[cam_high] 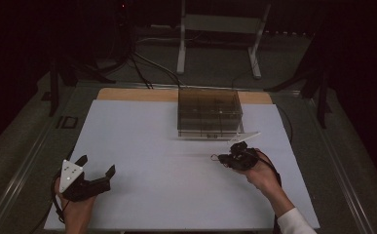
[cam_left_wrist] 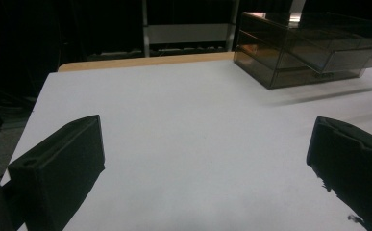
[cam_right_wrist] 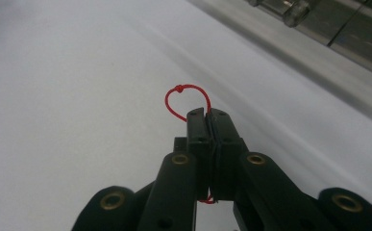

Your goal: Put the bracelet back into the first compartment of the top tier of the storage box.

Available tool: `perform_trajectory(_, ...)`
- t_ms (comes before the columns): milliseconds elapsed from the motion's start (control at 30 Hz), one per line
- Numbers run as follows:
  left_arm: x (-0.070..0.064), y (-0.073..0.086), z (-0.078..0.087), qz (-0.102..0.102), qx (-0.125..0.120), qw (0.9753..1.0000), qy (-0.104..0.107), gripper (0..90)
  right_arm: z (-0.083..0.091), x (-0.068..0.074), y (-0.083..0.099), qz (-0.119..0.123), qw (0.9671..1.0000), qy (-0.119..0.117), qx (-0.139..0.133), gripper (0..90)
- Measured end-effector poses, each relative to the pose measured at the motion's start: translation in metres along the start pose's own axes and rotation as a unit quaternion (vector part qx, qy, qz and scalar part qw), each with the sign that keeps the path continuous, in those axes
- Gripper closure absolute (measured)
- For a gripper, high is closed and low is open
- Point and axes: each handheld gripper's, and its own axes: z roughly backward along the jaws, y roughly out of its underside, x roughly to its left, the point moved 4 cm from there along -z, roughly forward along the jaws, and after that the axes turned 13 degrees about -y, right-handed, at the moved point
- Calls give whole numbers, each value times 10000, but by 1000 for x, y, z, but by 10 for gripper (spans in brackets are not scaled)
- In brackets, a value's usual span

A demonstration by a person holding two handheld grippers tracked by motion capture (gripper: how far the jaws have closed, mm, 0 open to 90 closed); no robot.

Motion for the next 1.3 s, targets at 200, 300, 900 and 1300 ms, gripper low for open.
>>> perform_trajectory(200, 0, 0, 0, 3, -1, 10000, 1, 11, 5, 0, -3, -9, 10000, -2, -51, 893)
perform_trajectory(300, 0, 0, 0, 1, 0, 10000, 0, 11, 7, 0, -6, -22, 10000, -15, -87, 893)
perform_trajectory(900, 1, 0, 1, -7, -1, 10000, -5, 11, 15, -1, -18, -112, 9996, -104, -217, 893)
perform_trajectory(1300, 1, 0, 1, 11, -13, 10000, -10, 11, 18, -2, -28, -159, 9994, -142, -272, 893)
